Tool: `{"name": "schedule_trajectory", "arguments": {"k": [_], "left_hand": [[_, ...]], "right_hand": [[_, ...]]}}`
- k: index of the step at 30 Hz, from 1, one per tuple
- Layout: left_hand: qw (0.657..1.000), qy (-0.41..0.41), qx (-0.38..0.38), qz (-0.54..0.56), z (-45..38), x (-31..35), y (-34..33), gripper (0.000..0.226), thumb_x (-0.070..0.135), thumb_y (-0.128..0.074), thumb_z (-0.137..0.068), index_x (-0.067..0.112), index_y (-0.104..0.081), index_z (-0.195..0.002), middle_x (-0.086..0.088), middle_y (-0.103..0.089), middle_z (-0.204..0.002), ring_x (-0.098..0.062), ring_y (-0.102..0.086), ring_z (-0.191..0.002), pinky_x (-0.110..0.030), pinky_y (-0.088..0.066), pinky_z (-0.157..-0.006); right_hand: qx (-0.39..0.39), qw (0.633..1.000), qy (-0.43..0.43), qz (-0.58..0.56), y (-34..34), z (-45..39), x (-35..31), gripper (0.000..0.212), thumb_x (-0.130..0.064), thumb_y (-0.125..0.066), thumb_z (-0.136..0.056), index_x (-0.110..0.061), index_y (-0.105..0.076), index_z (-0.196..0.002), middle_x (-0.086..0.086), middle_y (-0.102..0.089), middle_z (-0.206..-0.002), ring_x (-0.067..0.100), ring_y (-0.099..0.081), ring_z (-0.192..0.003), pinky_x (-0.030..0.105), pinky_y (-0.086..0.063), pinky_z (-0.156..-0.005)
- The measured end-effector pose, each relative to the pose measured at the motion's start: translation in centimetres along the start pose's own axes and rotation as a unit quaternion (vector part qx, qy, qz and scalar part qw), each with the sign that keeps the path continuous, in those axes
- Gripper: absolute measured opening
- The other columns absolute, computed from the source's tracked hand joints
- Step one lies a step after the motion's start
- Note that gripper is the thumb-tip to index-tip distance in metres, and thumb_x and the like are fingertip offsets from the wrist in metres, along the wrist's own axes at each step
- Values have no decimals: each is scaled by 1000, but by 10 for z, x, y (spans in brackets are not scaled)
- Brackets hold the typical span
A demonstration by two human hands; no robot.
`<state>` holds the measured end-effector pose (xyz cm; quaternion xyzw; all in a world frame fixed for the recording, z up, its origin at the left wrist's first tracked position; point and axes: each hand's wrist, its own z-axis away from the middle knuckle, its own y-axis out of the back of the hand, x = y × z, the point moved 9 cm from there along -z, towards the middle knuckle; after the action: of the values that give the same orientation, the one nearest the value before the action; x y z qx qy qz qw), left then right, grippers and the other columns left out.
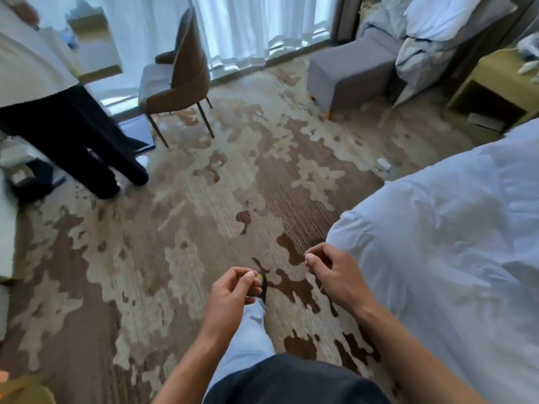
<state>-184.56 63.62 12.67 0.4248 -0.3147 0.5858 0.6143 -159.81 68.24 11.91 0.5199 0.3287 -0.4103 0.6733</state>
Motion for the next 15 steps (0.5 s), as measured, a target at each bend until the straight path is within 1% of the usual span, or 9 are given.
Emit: {"name": "schedule_trajectory", "arguments": {"k": [2,5,8,11,13,15], "left_hand": [[999,-8,-48,-11,-66,38,-19,20,20,-59,-103,18,-75,-92,-8,-78,-89,-23,-75,-87,-40,-62,-80],[989,-19,-143,-40,-146,98,-71,20,22,-60,-102,24,-75,-89,-7,-78,-88,-20,-75,-84,-34,-62,-75],[969,-27,-237,-68,-208,152,-138,18,19,-61,-102,16,-74,-90,-12,-77,-83,-20,-73,-75,-29,-58,-67],[943,-38,-316,-97,-259,198,-208,19,19,-61,-101,16,-74,-88,-8,-77,-79,-18,-70,-70,-30,-57,-63],[928,-45,-353,-110,-295,225,-253,19,19,-60,-102,14,-75,-91,-8,-77,-81,-18,-73,-74,-27,-59,-66],[916,-35,-383,-114,-331,247,-297,20,20,-59,-103,11,-75,-94,-12,-78,-86,-23,-75,-80,-29,-61,-70]], "right_hand": [[44,998,-43,2,15,-40,-1,14,-34,-64,-102,-29,-73,-93,-8,-76,-84,9,-71,-81,29,-59,-74],[115,988,-104,-4,46,-83,1,14,-37,-65,-101,-32,-72,-90,-13,-75,-84,4,-69,-82,20,-55,-73],[191,967,-167,-28,82,-115,11,15,-35,-65,-100,-30,-72,-88,-15,-75,-84,4,-70,-81,26,-57,-76],[265,939,-212,-50,118,-138,27,15,-35,-66,-101,-30,-73,-89,-23,-75,-88,1,-70,-84,20,-55,-75],[299,921,-241,-67,138,-161,43,15,-36,-64,-101,-30,-73,-90,-25,-74,-91,0,-68,-86,20,-54,-76],[326,904,-262,-85,158,-192,61,16,-35,-64,-101,-31,-72,-88,-22,-74,-89,0,-68,-85,21,-53,-76]]}}
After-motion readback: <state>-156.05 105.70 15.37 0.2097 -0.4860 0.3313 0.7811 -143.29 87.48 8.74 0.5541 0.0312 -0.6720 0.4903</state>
